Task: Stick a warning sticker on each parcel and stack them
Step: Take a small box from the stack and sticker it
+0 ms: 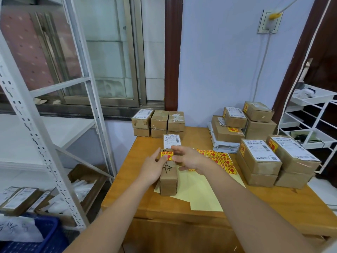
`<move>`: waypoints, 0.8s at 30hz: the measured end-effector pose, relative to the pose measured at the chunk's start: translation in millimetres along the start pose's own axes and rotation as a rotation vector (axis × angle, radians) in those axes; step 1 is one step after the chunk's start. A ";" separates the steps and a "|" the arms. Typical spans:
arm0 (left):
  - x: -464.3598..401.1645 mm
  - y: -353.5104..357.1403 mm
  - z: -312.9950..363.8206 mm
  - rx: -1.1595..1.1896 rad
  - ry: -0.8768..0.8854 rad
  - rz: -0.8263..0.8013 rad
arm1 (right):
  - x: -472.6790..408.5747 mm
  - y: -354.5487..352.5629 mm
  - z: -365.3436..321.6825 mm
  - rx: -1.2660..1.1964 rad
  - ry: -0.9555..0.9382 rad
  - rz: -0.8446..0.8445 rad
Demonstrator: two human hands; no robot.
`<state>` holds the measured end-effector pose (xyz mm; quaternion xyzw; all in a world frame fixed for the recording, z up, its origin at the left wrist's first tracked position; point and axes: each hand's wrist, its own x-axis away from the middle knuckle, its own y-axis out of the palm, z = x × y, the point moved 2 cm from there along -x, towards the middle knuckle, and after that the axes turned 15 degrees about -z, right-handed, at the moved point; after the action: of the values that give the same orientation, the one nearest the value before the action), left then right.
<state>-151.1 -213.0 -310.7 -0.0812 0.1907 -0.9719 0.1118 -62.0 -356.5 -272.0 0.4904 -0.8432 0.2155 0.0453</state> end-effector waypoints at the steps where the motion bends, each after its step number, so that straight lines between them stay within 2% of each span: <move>1: -0.7 -0.1 -1.3 -0.024 -0.008 0.000 | -0.1 0.1 0.8 -0.004 -0.003 -0.002; 6: 1.0 0.9 -2.3 -0.120 -0.048 -0.010 | -1.7 0.8 2.9 -0.016 -0.010 0.005; 13: -3.2 -1.5 -1.2 0.142 -0.020 0.027 | -3.0 1.5 4.4 -0.010 -0.022 0.024; 19: -6.6 -6.2 4.1 0.196 -0.069 -0.028 | -3.8 1.0 4.2 -0.007 -0.016 0.018; 24: -8.5 -10.6 5.1 -0.034 -0.039 -0.044 | -4.2 1.1 4.8 -0.014 -0.020 0.014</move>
<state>-143.9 -203.2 -302.9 -0.1063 0.2032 -0.9689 0.0926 -60.2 -354.6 -277.9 0.4864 -0.8484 0.2052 0.0389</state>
